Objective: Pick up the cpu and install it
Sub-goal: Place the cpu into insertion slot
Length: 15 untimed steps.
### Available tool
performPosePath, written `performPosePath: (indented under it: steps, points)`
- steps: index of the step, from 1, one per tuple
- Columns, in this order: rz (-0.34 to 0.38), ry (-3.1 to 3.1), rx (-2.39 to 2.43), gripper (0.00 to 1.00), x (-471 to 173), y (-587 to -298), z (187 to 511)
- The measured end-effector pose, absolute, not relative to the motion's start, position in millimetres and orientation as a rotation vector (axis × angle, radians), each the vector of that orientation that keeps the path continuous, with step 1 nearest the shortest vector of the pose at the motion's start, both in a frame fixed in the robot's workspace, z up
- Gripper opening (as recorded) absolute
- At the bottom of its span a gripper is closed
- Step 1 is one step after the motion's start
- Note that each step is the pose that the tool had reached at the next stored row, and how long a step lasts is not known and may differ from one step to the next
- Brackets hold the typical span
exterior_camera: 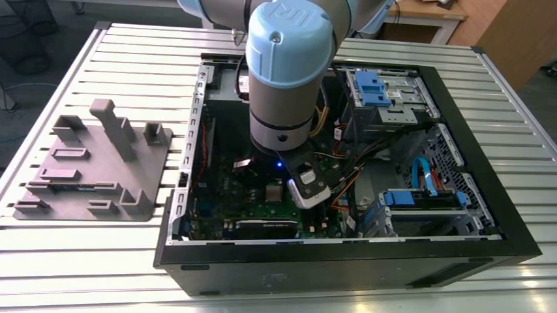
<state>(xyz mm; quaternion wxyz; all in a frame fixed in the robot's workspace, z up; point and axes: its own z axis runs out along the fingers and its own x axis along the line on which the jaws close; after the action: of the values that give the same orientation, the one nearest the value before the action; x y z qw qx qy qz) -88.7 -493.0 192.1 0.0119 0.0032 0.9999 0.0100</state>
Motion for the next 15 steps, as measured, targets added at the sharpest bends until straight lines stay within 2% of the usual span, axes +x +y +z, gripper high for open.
performPosePath:
  steps: [15]
  points:
    - [0.031, 3.118, 0.010, 0.38, -88.7, -493.0, 195.3]
